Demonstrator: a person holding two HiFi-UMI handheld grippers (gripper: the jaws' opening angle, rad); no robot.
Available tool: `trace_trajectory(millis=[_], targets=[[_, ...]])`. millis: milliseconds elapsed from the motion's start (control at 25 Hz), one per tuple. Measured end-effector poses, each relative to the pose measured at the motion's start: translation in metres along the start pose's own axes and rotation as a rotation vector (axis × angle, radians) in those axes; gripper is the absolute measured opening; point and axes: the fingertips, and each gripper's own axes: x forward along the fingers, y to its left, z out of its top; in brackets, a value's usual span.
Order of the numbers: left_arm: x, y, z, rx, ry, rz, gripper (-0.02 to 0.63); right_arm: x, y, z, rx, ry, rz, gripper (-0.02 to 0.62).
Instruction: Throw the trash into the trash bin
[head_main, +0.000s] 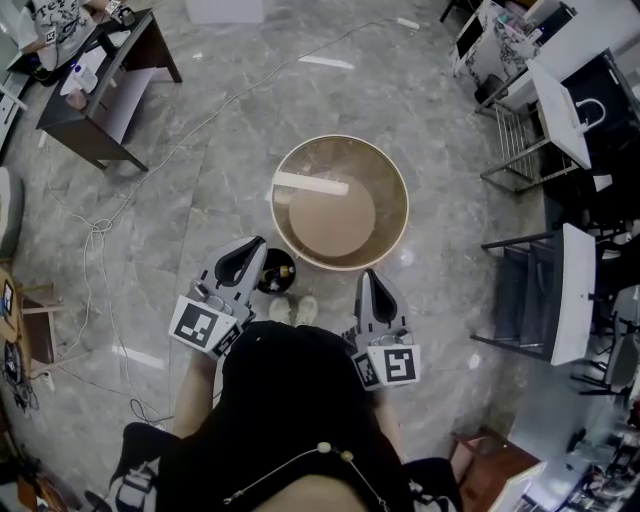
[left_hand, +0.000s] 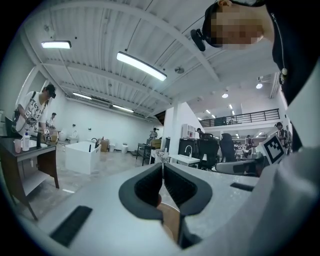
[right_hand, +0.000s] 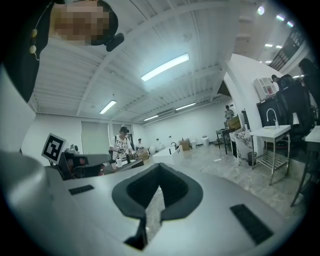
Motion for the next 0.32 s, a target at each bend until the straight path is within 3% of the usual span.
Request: trace_trajectory(millis=[320], targets=[[-0.0007,-0.0028,0.0042,-0.016,-0.015,-0.007,0.015,-0.0043,-0.0017,0.0027,-0.008,0.008,-0.012,0.003]])
